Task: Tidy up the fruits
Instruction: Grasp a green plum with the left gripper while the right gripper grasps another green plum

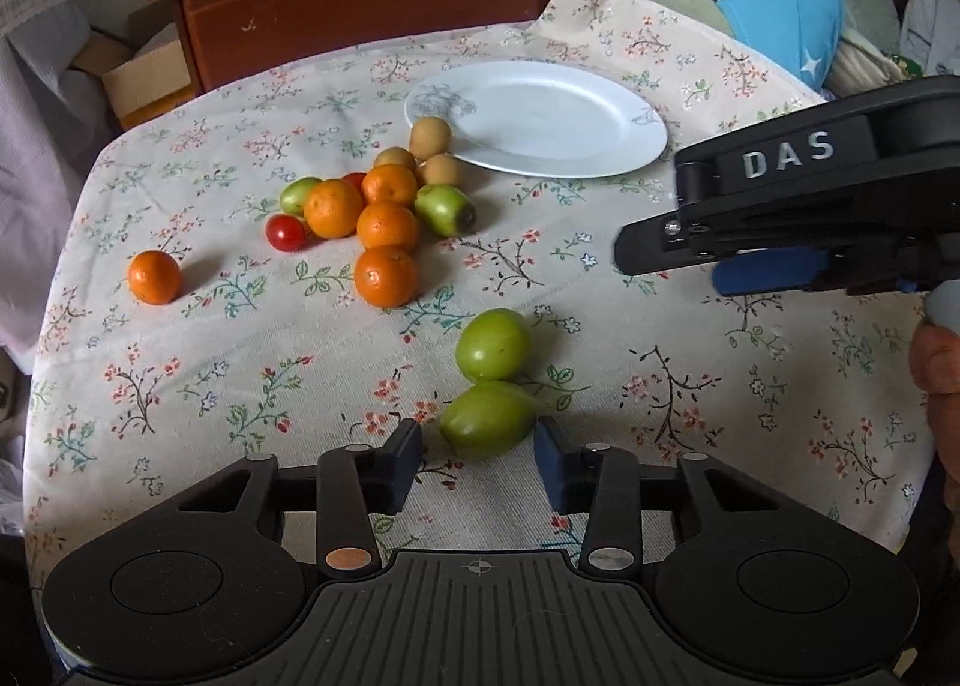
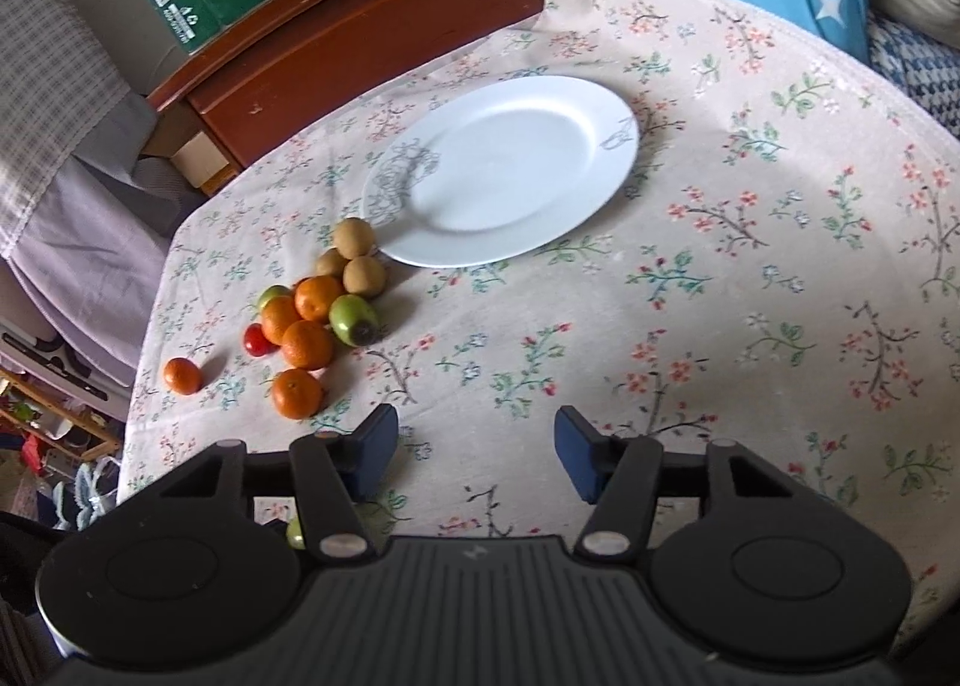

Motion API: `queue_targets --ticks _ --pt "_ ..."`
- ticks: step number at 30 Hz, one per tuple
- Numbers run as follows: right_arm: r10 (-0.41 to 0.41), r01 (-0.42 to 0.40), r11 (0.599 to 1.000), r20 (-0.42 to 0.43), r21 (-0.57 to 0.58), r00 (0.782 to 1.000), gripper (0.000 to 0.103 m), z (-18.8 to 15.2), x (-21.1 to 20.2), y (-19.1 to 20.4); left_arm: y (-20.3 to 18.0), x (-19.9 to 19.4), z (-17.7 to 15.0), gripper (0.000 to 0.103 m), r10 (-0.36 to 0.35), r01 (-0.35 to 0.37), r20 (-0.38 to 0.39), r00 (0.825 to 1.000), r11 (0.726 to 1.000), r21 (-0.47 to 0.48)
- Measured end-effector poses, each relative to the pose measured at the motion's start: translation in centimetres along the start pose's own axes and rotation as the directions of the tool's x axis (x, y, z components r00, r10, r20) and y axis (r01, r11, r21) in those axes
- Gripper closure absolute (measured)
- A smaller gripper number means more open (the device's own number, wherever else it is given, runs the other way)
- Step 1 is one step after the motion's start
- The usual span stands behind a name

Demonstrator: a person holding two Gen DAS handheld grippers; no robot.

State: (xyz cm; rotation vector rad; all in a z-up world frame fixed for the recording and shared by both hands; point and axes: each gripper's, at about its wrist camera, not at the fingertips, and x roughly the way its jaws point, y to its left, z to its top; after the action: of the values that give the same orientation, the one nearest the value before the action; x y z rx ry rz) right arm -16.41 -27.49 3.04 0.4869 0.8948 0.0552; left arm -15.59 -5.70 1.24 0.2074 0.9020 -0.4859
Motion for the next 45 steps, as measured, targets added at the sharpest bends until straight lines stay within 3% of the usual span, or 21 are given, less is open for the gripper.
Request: queue_targets --ticks 10,18,29,34,36,45 --pt "0.135 -0.137 0.987 -0.027 -0.082 0.990 0.061 -1.0 1.4 2.0 2.4 -0.8 -0.1 0.072 0.014 -0.012 0.029 0.999 0.997 -0.079" --pt "0.183 -0.187 0.971 -0.039 -0.151 0.982 0.061 -1.7 2.2 3.4 5.0 -1.7 0.0 0.072 0.094 -0.084 0.055 0.994 0.984 -0.159" --pt "0.135 -0.153 0.958 -0.088 -0.244 0.987 0.060 -2.9 3.6 4.7 6.0 -0.4 -0.2 0.071 0.125 -0.117 0.029 0.992 0.975 -0.186" --pt "0.119 -0.133 0.948 -0.062 -0.290 0.991 0.063 -3.4 3.8 5.3 6.0 -0.2 -0.2 0.071 0.137 -0.128 0.042 0.990 0.976 -0.177" --pt "0.115 -0.125 0.945 -0.052 -0.303 0.992 0.070 -3.4 3.9 5.4 6.0 -0.2 -0.2 0.071 0.132 -0.123 0.043 0.990 0.977 -0.176" --pt "0.123 -0.124 0.950 -0.020 -0.286 0.992 0.071 -3.2 3.6 5.3 6.0 -0.6 0.3 0.071 0.105 -0.090 0.070 0.992 0.978 -0.189"
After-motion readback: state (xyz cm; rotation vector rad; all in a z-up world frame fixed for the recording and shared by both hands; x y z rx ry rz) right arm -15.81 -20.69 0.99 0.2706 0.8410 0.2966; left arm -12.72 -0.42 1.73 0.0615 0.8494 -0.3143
